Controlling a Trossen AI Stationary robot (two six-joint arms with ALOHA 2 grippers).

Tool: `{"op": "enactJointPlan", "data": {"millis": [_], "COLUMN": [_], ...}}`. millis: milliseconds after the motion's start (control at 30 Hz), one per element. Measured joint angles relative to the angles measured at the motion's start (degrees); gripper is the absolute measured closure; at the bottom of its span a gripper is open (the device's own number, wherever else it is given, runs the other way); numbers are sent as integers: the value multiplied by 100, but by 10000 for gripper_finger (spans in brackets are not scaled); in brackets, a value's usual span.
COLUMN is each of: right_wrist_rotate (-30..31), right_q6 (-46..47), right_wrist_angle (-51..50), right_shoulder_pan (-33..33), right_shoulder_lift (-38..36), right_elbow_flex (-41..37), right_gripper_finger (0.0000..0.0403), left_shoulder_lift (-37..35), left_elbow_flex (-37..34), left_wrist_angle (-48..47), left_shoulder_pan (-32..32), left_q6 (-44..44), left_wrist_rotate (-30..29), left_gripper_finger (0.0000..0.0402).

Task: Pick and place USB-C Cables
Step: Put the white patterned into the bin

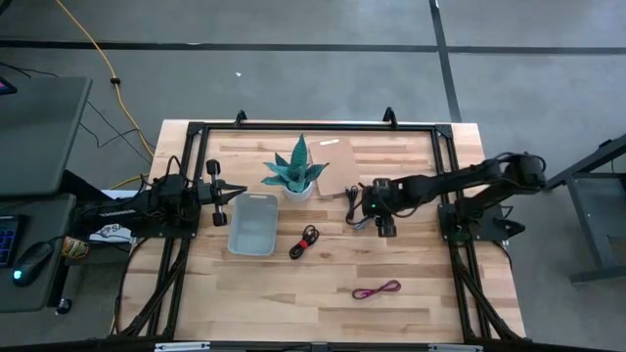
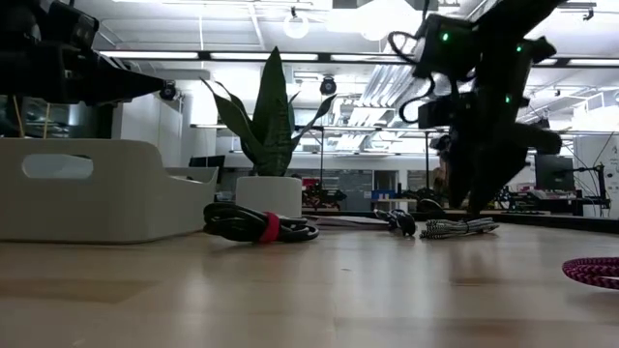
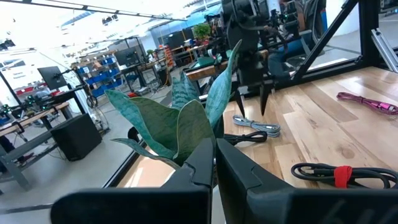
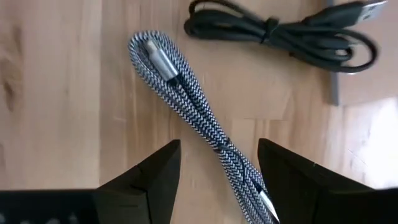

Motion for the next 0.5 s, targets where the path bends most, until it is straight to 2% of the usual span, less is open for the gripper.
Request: {"op": "enactJointPlan", "data": {"millis": [367, 500], "right_wrist_rotate": [7, 67], "right_q6": [-71, -41], "right_wrist_angle": [119, 111], "right_shoulder_pan": [-4, 1], "right_shoulder_lift": [674, 680], "right_elbow_flex": [33, 28], "right_gripper_finger": [199, 223], "left_shoulder_lift": [0, 2], "left_elbow_flex": [2, 0], "left_wrist_angle": [0, 0], "left_shoulder_pan": [-1, 0], "left_q6": [1, 0], "left_wrist_rotate": [0, 0], "left_gripper_finger": [401, 401]}}
